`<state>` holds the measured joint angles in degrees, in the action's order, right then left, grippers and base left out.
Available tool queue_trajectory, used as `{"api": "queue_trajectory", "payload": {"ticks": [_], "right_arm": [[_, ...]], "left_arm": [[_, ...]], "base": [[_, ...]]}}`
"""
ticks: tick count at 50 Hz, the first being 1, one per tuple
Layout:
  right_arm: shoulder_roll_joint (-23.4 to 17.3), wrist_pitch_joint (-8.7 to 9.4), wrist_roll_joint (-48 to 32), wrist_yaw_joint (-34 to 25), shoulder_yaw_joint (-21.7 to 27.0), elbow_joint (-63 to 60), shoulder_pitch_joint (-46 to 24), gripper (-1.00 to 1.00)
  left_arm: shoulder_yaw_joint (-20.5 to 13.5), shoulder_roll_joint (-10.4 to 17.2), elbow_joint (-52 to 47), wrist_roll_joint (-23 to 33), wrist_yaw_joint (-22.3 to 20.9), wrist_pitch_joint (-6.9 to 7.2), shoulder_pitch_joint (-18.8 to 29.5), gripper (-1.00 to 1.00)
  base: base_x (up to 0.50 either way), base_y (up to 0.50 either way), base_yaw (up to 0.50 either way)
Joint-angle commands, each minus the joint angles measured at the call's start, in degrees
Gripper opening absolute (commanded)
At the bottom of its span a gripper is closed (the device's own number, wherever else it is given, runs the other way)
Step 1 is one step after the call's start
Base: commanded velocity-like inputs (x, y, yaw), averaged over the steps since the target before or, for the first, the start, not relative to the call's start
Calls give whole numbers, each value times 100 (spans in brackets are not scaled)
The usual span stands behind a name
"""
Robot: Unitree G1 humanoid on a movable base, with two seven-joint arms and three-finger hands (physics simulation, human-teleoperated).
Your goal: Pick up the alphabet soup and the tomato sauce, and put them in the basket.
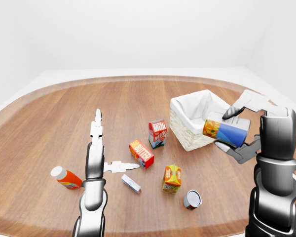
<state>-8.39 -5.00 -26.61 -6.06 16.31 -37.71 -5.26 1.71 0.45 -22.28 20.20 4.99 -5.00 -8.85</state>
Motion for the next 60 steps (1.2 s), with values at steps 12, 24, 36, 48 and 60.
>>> {"api": "queue_trajectory", "payload": {"ticks": [12,24,36,48,60], "right_arm": [[-434,0,-320,447,-323,592,-1133,-100],[-440,0,-616,665,-636,1319,-1641,-100],[-579,0,-494,871,-711,2336,-2210,-100],[-692,0,-649,1142,-838,3220,-2861,-100],[-840,0,-912,1592,-927,4476,-3348,-100]], "left_arm": [[0,-5,-8,12,2,0,-7,100],[4,-6,-5,-27,-22,0,15,100],[2,-7,19,-29,-13,0,23,100],[9,-7,-50,-37,-30,0,-12,100],[17,-4,-22,-35,-18,0,-22,100]], "base": [[0,0,0],[0,0,0],[0,0,0],[0,0,0],[0,0,0]]}}
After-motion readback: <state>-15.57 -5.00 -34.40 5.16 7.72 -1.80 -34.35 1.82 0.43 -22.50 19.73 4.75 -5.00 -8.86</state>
